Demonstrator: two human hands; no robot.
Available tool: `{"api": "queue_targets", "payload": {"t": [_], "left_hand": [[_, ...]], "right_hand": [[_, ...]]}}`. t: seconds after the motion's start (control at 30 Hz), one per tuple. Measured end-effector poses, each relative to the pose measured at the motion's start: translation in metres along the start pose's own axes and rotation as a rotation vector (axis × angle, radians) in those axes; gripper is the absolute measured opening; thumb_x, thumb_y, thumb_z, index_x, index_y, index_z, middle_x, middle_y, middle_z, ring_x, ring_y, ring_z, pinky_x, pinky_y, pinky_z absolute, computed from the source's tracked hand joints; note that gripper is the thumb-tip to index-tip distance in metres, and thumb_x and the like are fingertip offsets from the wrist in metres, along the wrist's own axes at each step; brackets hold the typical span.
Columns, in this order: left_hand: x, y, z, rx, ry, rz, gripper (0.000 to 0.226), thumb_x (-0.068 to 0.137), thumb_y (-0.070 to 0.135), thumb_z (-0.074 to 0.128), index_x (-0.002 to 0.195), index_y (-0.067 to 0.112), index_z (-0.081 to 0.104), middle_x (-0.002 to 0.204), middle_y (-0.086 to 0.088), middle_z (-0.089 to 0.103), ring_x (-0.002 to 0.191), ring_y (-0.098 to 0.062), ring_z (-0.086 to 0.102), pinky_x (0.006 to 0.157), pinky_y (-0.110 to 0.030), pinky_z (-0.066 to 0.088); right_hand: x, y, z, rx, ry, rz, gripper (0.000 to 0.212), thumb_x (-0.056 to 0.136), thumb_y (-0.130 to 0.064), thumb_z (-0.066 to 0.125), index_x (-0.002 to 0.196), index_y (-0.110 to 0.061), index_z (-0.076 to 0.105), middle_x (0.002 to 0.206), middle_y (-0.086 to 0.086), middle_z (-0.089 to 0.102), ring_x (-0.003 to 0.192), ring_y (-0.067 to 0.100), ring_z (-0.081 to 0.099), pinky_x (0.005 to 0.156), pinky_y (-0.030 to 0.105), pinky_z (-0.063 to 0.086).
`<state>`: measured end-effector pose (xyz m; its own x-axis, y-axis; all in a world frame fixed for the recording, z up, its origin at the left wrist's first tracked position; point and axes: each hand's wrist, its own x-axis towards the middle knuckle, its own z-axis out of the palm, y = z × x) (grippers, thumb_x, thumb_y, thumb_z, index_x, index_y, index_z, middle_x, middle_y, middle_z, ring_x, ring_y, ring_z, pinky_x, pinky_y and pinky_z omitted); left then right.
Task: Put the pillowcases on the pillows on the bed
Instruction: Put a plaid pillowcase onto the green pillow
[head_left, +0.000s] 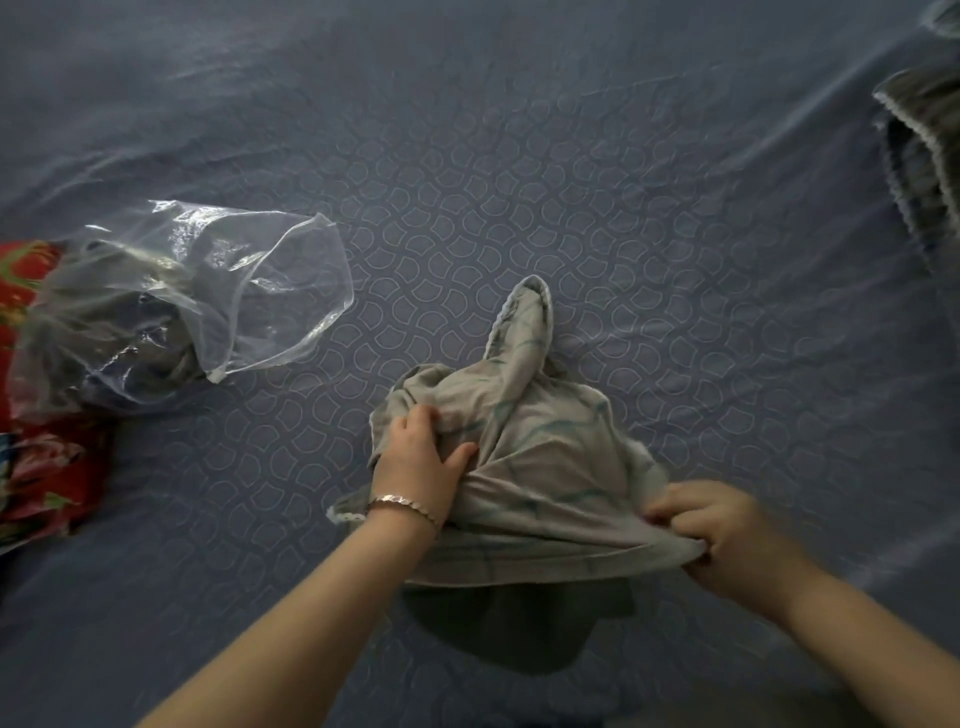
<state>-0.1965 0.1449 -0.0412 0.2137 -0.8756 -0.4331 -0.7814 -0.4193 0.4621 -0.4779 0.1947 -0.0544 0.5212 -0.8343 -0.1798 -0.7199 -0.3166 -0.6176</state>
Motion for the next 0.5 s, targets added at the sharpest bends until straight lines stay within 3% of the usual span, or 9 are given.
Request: {"api": "queue_targets", "payload": {"t": [0.07,0.13,0.2,0.23,0.3,0.37,0.4,0.43,0.5], "left_hand": [[0.002,0.003,0.002,0.037,-0.040,-0.012,0.031,0.086,0.025,0.062,0.111,0.009,0.054,0.113,-0.008,0.048,0.098,-0.026,0.053,0.088,-0.033,0.045],[0.000,0.008,0.006,0.068,-0.061,0.048,0.017,0.090,0.019,0.055,0.100,0.006,0.058,0.104,-0.008,0.048,0.090,-0.026,0.053,0.080,-0.031,0.042],[-0.001,0.012,0.009,0.030,-0.041,0.140,0.013,0.090,0.013,0.054,0.093,0.002,0.061,0.094,-0.005,0.047,0.086,-0.023,0.051,0.075,-0.024,0.036],[-0.002,0.012,0.008,-0.003,-0.034,0.174,0.012,0.089,0.011,0.056,0.092,0.001,0.062,0.091,-0.004,0.048,0.082,-0.019,0.049,0.071,-0.019,0.033],[-0.005,0.011,0.006,-0.047,-0.039,0.274,0.010,0.086,0.009,0.060,0.089,0.001,0.065,0.085,0.001,0.047,0.072,-0.011,0.044,0.064,-0.011,0.029],[-0.009,0.005,0.003,-0.096,-0.102,0.380,0.006,0.084,0.010,0.064,0.084,0.004,0.064,0.079,0.007,0.045,0.067,-0.003,0.041,0.064,-0.007,0.031],[-0.012,0.002,0.001,-0.132,-0.159,0.423,0.004,0.084,0.011,0.064,0.081,0.010,0.063,0.078,0.011,0.044,0.068,0.001,0.042,0.067,-0.004,0.033],[-0.015,-0.001,0.000,-0.164,-0.213,0.455,0.010,0.083,0.012,0.065,0.077,0.018,0.059,0.078,0.015,0.044,0.071,0.003,0.044,0.070,-0.002,0.033],[-0.020,-0.007,-0.005,-0.172,-0.288,0.494,0.028,0.082,0.012,0.066,0.070,0.032,0.049,0.076,0.016,0.045,0.074,0.004,0.047,0.072,-0.001,0.032]], "right_hand": [[0.009,-0.002,0.015,-0.181,-0.213,-0.027,0.012,0.056,-0.019,0.071,0.049,-0.019,0.061,0.061,-0.010,0.062,0.056,0.010,0.061,0.048,0.017,0.043],[0.027,-0.015,0.013,-0.299,-0.496,0.104,0.005,0.064,-0.019,0.068,0.067,-0.016,0.064,0.072,-0.003,0.064,0.070,0.017,0.063,0.051,0.021,0.038],[0.047,-0.017,0.001,-0.067,-0.816,0.392,0.010,0.072,-0.027,0.063,0.073,-0.017,0.061,0.075,-0.001,0.062,0.077,0.017,0.061,0.058,0.024,0.040],[0.057,-0.013,-0.003,0.122,-0.854,0.463,0.013,0.071,-0.030,0.066,0.070,-0.018,0.060,0.074,-0.002,0.061,0.077,0.015,0.060,0.062,0.024,0.044],[0.078,-0.007,-0.016,0.370,-0.567,0.487,0.014,0.074,-0.032,0.072,0.074,-0.021,0.063,0.079,-0.001,0.063,0.081,0.015,0.059,0.074,0.029,0.047],[0.100,-0.001,-0.020,0.447,-0.139,0.516,0.021,0.084,-0.030,0.066,0.098,-0.016,0.063,0.097,0.004,0.061,0.093,0.018,0.057,0.085,0.033,0.046],[0.112,0.001,-0.015,0.384,-0.033,0.518,0.033,0.086,-0.032,0.063,0.113,-0.014,0.058,0.109,0.005,0.055,0.103,0.019,0.053,0.092,0.033,0.042],[0.122,0.001,-0.009,0.287,-0.024,0.506,0.042,0.088,-0.032,0.061,0.123,-0.012,0.052,0.118,0.007,0.050,0.112,0.020,0.049,0.097,0.033,0.038],[0.136,0.000,0.008,0.228,-0.142,0.478,0.041,0.089,-0.033,0.059,0.121,-0.008,0.053,0.124,0.011,0.052,0.117,0.024,0.049,0.097,0.031,0.037]]}}
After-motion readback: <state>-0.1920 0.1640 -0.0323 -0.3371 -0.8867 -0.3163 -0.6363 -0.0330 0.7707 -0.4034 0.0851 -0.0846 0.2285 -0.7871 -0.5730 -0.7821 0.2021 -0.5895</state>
